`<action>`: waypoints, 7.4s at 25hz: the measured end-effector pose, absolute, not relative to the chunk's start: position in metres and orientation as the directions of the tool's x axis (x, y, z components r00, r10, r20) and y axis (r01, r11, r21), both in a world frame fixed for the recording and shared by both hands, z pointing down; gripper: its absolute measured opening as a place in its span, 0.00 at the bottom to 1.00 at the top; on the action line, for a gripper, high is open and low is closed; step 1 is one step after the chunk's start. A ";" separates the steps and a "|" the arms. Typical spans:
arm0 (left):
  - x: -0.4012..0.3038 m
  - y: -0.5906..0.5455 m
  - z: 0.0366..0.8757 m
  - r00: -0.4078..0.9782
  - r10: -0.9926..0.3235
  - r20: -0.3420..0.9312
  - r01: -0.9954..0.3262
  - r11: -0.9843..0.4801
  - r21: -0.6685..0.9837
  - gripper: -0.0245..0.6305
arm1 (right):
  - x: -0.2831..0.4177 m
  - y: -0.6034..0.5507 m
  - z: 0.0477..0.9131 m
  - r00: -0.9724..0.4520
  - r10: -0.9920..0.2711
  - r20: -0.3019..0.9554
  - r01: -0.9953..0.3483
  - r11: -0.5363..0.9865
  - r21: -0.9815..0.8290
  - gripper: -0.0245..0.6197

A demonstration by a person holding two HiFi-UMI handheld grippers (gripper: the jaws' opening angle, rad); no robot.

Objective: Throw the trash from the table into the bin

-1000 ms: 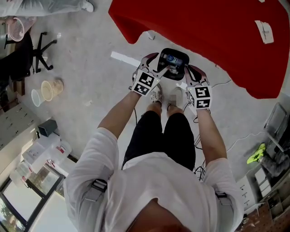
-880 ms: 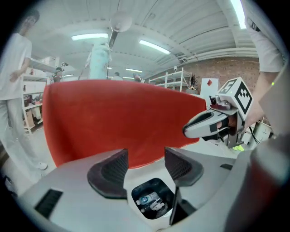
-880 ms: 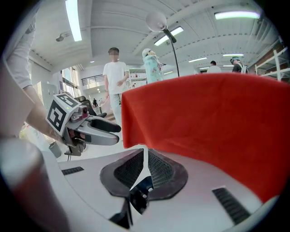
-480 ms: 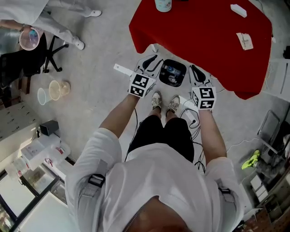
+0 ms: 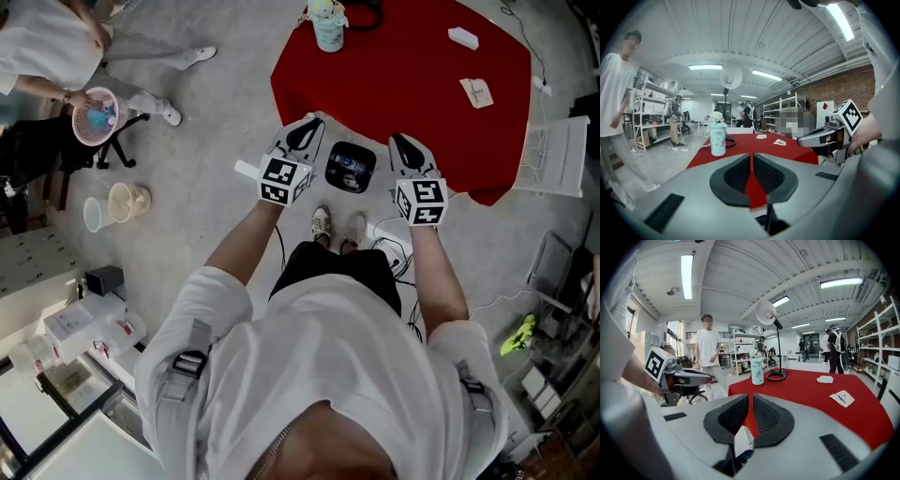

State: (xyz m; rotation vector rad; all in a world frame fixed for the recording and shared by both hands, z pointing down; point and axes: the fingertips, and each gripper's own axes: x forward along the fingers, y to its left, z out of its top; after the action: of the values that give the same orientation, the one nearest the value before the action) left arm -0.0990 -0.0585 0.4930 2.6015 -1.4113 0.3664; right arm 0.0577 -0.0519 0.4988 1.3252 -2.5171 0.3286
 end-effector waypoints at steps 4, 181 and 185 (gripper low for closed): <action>-0.101 -0.057 0.466 0.522 -0.816 0.247 -0.847 -0.530 0.040 0.07 | 0.062 -0.049 0.468 -0.539 -0.785 0.305 -0.833 0.550 -0.059 0.09; -0.182 -0.008 0.919 0.295 -0.772 0.562 -0.953 -0.201 0.225 0.05 | -0.009 -0.023 1.051 -0.515 -0.237 0.824 -0.584 0.800 -0.135 0.30; -0.179 -0.019 0.868 0.299 -0.788 0.538 -0.952 -0.208 0.225 0.05 | -0.010 -0.037 0.983 -0.536 -0.302 0.789 -0.609 0.785 -0.114 0.30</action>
State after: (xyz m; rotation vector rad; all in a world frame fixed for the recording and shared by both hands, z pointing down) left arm -0.1789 -0.0189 0.8679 2.0578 -1.5435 0.4196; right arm -0.0103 -0.0365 0.9831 0.6730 -2.1619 0.4838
